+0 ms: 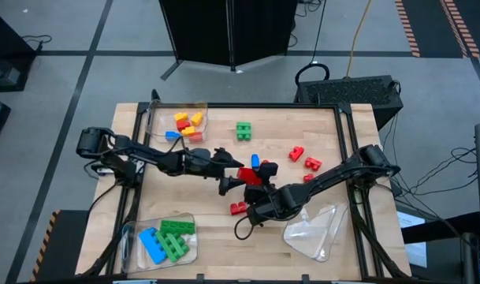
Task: Sort blocks by size
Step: Put the three-stud red game piece into the bottom left transparent bin
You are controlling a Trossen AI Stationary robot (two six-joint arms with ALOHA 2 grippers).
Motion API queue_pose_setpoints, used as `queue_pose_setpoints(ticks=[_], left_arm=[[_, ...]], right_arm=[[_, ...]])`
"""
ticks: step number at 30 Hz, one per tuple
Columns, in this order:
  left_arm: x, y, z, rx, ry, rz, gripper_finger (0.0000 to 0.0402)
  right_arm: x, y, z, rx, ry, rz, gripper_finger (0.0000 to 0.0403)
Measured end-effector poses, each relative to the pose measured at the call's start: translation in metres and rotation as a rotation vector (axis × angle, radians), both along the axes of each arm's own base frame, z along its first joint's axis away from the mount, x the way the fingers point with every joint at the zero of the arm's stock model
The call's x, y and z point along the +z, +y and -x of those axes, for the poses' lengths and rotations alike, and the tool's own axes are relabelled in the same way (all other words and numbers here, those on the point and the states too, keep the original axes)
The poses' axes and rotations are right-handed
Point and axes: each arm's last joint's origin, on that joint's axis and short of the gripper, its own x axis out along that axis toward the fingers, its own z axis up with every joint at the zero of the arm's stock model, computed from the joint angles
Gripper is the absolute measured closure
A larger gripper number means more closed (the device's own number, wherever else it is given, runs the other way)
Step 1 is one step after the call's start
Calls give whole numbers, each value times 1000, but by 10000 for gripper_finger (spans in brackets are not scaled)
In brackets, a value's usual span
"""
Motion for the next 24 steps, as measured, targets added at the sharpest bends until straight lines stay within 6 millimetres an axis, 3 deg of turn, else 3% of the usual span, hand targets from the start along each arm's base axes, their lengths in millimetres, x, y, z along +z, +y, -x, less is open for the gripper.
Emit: queue_pose_setpoints(ticks=[8, 24], left_arm=[[-2, 0, -3, 2, -7, -1, 106], [-1, 3, -4, -7, -18, 5, 208]], right_arm=[[1, 1, -3, 14, -16, -1, 138], [1, 0, -3, 11, -16, 0, 138]])
